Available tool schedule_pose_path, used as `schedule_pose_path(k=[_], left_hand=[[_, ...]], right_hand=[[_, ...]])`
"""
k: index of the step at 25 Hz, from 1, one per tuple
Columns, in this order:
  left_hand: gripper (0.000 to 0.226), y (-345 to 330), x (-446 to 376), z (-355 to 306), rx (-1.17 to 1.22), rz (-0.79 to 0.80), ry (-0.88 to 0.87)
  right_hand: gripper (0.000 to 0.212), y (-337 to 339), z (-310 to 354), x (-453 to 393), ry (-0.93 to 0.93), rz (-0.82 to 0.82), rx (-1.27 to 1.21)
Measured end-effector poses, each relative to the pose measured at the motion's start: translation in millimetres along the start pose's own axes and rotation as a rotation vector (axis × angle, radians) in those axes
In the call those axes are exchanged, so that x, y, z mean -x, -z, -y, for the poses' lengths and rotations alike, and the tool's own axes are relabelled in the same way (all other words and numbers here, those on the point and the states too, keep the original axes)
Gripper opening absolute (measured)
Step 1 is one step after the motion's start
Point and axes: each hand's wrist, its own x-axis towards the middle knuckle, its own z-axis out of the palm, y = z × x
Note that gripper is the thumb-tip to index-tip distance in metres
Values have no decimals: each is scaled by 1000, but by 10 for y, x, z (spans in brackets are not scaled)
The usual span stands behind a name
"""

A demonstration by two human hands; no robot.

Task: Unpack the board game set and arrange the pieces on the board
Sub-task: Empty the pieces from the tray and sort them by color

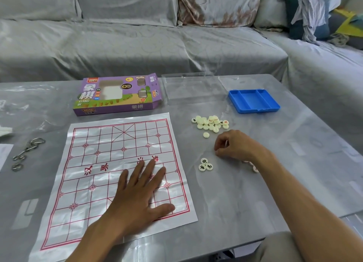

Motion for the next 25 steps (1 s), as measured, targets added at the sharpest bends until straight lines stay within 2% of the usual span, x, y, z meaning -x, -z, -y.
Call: schedule_pose_path(k=[2,3,5,7,8,12,18,22,25], left_hand=[[96,-2,0,8,-18,5,-2],[96,-1,-3,9,-16,4,-3],[98,-4,-12,9,-1,-3,-2],[97,-4,-13,10,4,-5,2],[97,-3,-9,8,3,-1,5],[96,9,0,-2,-17,16,8],[97,12,-5,-1,-26,27,-1],[98,21,0,-10,-30,29,-2],[98,31,5,-15,-22,34,-1]], right_hand=[[5,105,-64,10,-134,6,77],[4,120,-87,8,-153,-55,74],[20,42,-48,-30,-37,-197,7],[40,-107,90,-113,110,-216,-21],[42,-177,156,-175,150,-200,10],[20,-199,194,-264,135,-184,113],[5,-85,92,-112,48,-116,-38],[15,-55,43,-88,52,-121,-32],[22,-39,13,-34,108,12,-63]])
